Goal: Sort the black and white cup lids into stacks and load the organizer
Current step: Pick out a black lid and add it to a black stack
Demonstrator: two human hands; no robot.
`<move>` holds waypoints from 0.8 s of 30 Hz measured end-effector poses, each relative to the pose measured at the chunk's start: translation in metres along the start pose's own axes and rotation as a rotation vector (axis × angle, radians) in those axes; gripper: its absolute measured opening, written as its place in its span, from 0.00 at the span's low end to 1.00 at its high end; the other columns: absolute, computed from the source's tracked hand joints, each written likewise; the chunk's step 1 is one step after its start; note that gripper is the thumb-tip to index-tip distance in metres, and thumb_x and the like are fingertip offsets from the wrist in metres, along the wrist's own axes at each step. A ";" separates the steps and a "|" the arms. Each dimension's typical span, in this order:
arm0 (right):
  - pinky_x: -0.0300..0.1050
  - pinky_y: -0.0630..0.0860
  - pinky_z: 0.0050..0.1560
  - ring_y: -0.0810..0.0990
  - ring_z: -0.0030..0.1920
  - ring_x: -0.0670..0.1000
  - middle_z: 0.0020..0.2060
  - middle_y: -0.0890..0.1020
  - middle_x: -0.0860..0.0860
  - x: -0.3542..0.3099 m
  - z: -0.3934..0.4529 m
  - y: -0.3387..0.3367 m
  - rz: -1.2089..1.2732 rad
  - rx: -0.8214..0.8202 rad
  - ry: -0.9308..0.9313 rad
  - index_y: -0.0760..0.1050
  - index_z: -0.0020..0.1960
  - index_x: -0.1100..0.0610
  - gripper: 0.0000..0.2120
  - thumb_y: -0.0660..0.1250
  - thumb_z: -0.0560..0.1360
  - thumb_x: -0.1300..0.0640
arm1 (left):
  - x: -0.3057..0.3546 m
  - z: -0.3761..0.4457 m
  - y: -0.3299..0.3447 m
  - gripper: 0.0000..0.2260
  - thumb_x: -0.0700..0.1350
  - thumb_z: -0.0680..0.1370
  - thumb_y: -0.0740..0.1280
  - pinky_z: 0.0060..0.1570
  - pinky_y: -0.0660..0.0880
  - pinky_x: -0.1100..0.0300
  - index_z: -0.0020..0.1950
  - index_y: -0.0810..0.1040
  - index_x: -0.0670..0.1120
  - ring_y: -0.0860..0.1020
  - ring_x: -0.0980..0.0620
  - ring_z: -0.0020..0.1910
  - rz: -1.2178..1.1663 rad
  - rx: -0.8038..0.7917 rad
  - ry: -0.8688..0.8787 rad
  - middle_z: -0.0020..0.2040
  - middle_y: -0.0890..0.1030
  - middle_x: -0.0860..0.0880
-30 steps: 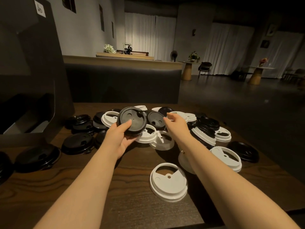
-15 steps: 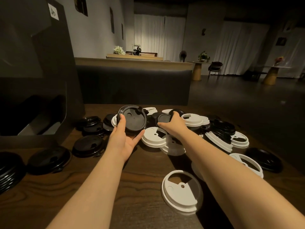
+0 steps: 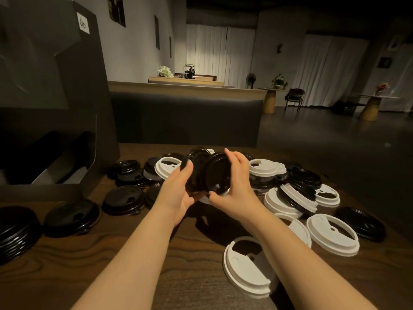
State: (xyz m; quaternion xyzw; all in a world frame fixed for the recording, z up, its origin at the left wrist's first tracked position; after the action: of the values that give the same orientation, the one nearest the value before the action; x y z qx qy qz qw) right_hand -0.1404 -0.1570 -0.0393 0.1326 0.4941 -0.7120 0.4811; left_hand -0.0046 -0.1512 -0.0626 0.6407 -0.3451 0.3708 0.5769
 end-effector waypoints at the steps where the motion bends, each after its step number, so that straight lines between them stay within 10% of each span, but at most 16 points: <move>1: 0.45 0.62 0.73 0.54 0.71 0.46 0.69 0.49 0.39 -0.001 -0.001 0.002 0.015 -0.014 -0.026 0.51 0.74 0.44 0.44 0.75 0.68 0.58 | 0.002 -0.004 0.002 0.15 0.50 0.81 0.61 0.54 0.78 0.48 0.66 0.74 0.49 0.78 0.46 0.60 0.084 -0.010 0.037 0.60 0.80 0.46; 6: 0.35 0.63 0.64 0.55 0.73 0.49 0.70 0.48 0.37 -0.002 -0.001 0.006 0.149 -0.166 -0.001 0.49 0.61 0.23 0.42 0.72 0.71 0.58 | 0.002 -0.012 0.006 0.10 0.48 0.81 0.60 0.51 0.78 0.51 0.58 0.77 0.50 0.79 0.47 0.57 0.150 -0.072 0.018 0.56 0.82 0.46; 12: 0.38 0.57 0.71 0.54 0.69 0.38 0.74 0.56 0.44 -0.004 0.002 0.000 0.024 -0.065 -0.032 0.49 0.76 0.45 0.44 0.74 0.70 0.53 | 0.000 -0.010 0.008 0.15 0.50 0.82 0.58 0.51 0.78 0.51 0.65 0.75 0.47 0.79 0.45 0.58 0.038 -0.072 -0.008 0.58 0.81 0.44; 17: 0.44 0.58 0.72 0.50 0.75 0.46 0.74 0.49 0.39 -0.007 0.001 -0.001 -0.044 -0.135 -0.101 0.49 0.67 0.30 0.42 0.73 0.71 0.57 | 0.003 -0.012 0.007 0.15 0.52 0.82 0.56 0.46 0.79 0.51 0.64 0.75 0.48 0.80 0.45 0.55 0.008 -0.060 -0.005 0.57 0.81 0.43; 24: 0.42 0.54 0.73 0.46 0.75 0.41 0.76 0.49 0.40 -0.012 -0.001 -0.003 -0.125 -0.174 -0.152 0.46 0.71 0.35 0.45 0.71 0.73 0.63 | 0.006 -0.015 0.008 0.16 0.52 0.83 0.54 0.50 0.79 0.52 0.67 0.73 0.48 0.79 0.46 0.57 0.070 -0.075 0.026 0.59 0.80 0.44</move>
State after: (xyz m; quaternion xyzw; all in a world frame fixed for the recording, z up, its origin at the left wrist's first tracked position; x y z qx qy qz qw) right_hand -0.1366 -0.1495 -0.0300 0.0047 0.5235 -0.7030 0.4814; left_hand -0.0103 -0.1375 -0.0529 0.6015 -0.3734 0.3857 0.5916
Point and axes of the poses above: each hand's wrist, its own z-axis towards the middle knuckle, its own y-axis out of the palm, x = y × z, the point moved 5 cm from there along z, towards the middle knuckle
